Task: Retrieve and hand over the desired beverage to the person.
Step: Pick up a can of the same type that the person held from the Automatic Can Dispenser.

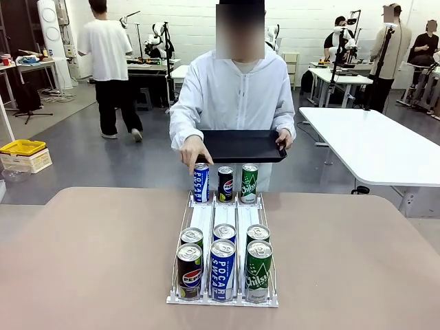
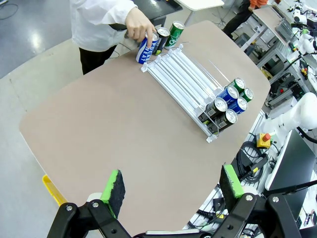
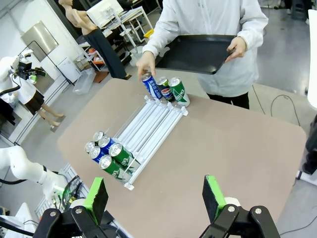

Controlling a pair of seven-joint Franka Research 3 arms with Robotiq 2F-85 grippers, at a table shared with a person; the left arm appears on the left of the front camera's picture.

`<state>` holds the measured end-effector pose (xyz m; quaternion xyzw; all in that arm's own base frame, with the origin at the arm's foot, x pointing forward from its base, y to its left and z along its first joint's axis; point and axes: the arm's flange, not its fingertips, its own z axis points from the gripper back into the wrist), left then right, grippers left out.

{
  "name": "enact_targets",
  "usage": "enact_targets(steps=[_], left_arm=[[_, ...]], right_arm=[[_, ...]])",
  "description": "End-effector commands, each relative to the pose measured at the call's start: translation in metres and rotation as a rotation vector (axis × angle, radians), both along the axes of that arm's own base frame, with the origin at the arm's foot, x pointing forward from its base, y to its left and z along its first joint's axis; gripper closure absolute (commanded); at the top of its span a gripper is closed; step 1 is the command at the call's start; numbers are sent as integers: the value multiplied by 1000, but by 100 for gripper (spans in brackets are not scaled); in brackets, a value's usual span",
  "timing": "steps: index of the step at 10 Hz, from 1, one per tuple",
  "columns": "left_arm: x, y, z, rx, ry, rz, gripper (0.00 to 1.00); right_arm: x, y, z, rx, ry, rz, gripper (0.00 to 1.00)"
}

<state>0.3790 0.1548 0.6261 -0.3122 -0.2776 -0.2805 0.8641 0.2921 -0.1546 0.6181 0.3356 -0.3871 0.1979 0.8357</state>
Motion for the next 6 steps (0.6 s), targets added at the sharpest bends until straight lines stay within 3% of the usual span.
enact_targets(steps=[1, 6], left_arm=[[1, 2, 1, -14, -23, -20, 0], [1, 2, 1, -14, -23, -20, 0]], right_arm=[[3, -1, 3, 13, -17, 15, 0], [3, -1, 3, 13, -17, 15, 0]])
